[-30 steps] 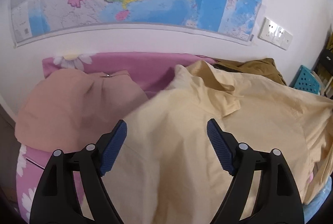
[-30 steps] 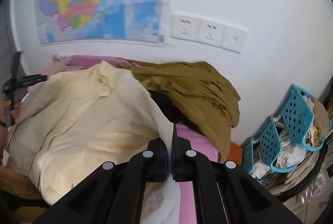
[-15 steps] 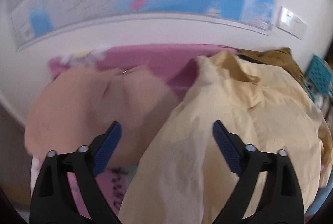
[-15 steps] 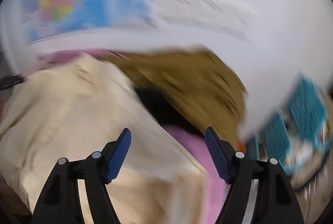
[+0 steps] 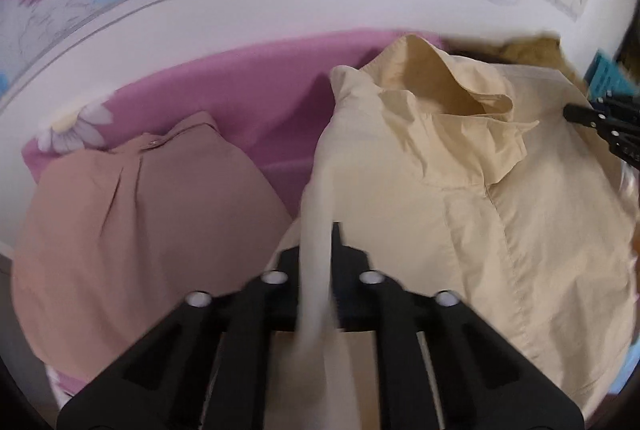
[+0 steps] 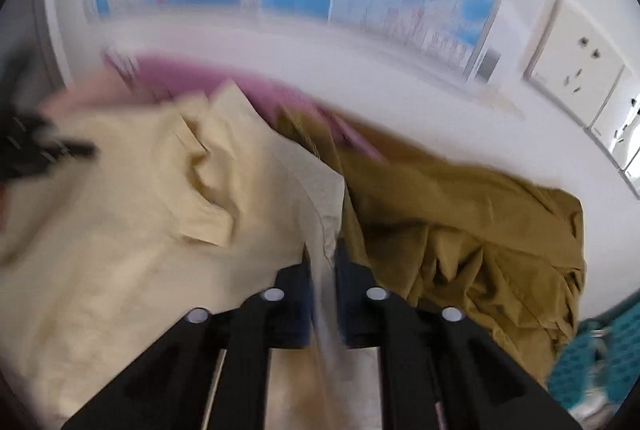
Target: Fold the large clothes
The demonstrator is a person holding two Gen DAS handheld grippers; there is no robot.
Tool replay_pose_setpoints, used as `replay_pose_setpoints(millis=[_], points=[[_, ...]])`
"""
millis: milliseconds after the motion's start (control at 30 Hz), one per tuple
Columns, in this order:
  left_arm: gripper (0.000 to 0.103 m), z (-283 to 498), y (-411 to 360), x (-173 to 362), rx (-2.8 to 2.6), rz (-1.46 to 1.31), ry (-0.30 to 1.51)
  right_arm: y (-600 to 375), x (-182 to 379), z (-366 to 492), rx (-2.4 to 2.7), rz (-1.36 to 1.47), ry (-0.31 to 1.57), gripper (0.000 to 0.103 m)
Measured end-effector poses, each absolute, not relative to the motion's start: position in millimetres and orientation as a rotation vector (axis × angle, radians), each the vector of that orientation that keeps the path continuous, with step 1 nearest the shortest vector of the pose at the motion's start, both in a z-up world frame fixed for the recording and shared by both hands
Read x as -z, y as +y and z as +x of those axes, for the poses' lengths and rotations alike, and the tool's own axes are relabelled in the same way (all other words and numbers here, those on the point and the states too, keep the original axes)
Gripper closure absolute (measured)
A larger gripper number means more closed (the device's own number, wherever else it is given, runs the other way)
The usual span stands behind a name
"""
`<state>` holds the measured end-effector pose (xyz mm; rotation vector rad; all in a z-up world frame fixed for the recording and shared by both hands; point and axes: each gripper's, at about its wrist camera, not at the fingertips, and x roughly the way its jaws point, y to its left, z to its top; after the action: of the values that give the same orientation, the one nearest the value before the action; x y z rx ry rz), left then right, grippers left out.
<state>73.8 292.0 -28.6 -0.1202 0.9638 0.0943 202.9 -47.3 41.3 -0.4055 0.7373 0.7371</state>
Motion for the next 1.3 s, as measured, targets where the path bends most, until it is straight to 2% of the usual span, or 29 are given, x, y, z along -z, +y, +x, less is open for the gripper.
replay_pose_setpoints(millis=[67,133,233,300,433,467,500,533,567,733,800,933,1067,1167,1233,1267,1300], points=[[0.099,56,306,14,-0.070,-0.213,0.877,-68,-65,205,-0.788,-0.261,0.691,0.100],[0.099,45,323,5,-0.069,-0.295,0.822,-89,-73,224,-0.808,-0.114,0.693,0.100],[0.084,58,333,14,-0.100,-0.320,0.857,-89,-55,255,-0.784,-0.027,0.772,0.099],[0.066,71,332,26,-0.151,-0.280,0.912,-80,-37,270,-0.755,-0.012,0.814,0.099],[0.051,72,334,30,-0.176,-0.258,0.936,-66,-15,274,-0.671,-0.053,0.848,0.091],[0.044,62,336,22,-0.168,-0.259,0.912,-68,-19,273,-0.660,-0.048,0.833,0.086],[0.031,48,338,12,-0.159,-0.253,0.880,-71,-23,271,-0.648,-0.047,0.820,0.069],[0.026,37,339,5,-0.156,-0.244,0.855,-75,-28,267,-0.611,-0.055,0.799,0.057],[0.021,20,340,-3,-0.154,-0.230,0.823,-75,-32,263,-0.579,-0.061,0.783,0.040],[0.021,-55,333,-15,-0.130,-0.200,0.792,-95,-55,225,-0.660,-0.038,0.730,0.035],[0.018,-85,329,-11,-0.124,-0.189,0.797,-98,-59,203,-0.716,-0.055,0.719,0.031],[0.017,-134,321,5,-0.102,-0.228,0.811,-85,-55,155,-0.820,-0.131,0.722,0.030],[0.008,-172,302,19,-0.068,-0.207,0.833,-77,-45,113,-0.907,-0.161,0.735,0.028],[0.008,-182,293,32,-0.036,-0.197,0.888,-78,-38,97,-0.926,-0.168,0.744,0.025],[0.035,-182,289,41,-0.018,-0.183,0.928,-80,-30,94,-0.935,-0.151,0.770,0.025],[0.063,-181,290,44,-0.018,-0.186,0.944,-81,-26,92,-0.930,-0.146,0.783,0.025],[0.081,-182,291,45,-0.032,-0.190,0.948,-83,-24,91,-0.928,-0.142,0.789,0.025]])
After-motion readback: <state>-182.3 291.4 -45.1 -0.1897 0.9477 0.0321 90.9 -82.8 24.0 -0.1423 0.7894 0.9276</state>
